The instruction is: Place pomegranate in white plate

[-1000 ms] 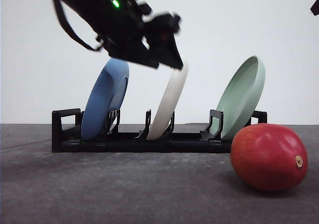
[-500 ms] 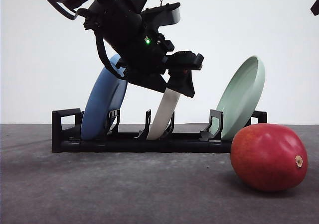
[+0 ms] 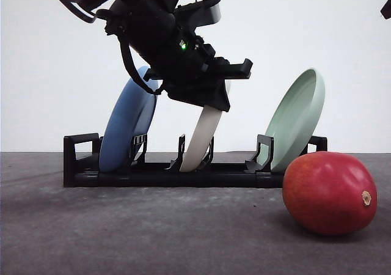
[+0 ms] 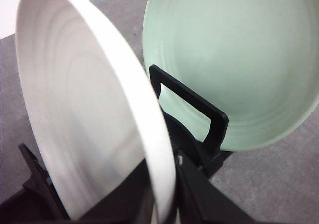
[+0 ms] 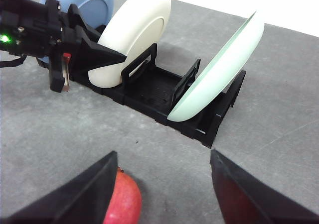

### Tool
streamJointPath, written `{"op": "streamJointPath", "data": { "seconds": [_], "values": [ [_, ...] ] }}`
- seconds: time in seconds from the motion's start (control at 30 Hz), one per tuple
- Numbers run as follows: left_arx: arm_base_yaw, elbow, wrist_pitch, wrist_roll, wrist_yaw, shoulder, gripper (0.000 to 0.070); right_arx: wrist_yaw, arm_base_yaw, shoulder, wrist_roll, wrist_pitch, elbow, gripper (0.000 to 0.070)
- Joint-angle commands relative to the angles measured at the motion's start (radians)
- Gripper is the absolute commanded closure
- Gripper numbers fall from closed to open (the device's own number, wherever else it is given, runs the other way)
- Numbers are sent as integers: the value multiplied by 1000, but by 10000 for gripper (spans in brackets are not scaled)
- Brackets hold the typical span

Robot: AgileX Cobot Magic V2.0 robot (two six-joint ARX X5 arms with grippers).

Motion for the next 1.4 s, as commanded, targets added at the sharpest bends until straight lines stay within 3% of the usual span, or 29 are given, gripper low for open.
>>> {"op": "streamJointPath", "data": {
  "seconds": [0.0, 0.6, 0.83, 1.07, 1.23, 1.37],
  "values": [
    [-8, 26, 10, -47, -7, 17, 686, 1, 5, 2, -4, 8, 17, 323],
    [-3, 27, 8, -261, -6, -97, 690, 0, 5, 2, -4, 9, 17, 323],
    [-4, 27, -13, -305, 3, -192, 690, 0, 5, 2, -4, 8, 17, 323],
    [-5, 27, -149, -371, 52, -321, 690, 0, 5, 2, -4, 8, 17, 323],
    [-21, 27, -287, -370, 133, -421, 690, 0, 5, 2, -4, 9, 17, 323],
    [-57, 26, -401, -369, 137, -500, 690, 0, 5, 2, -3, 8, 17, 323]
  ]
}}
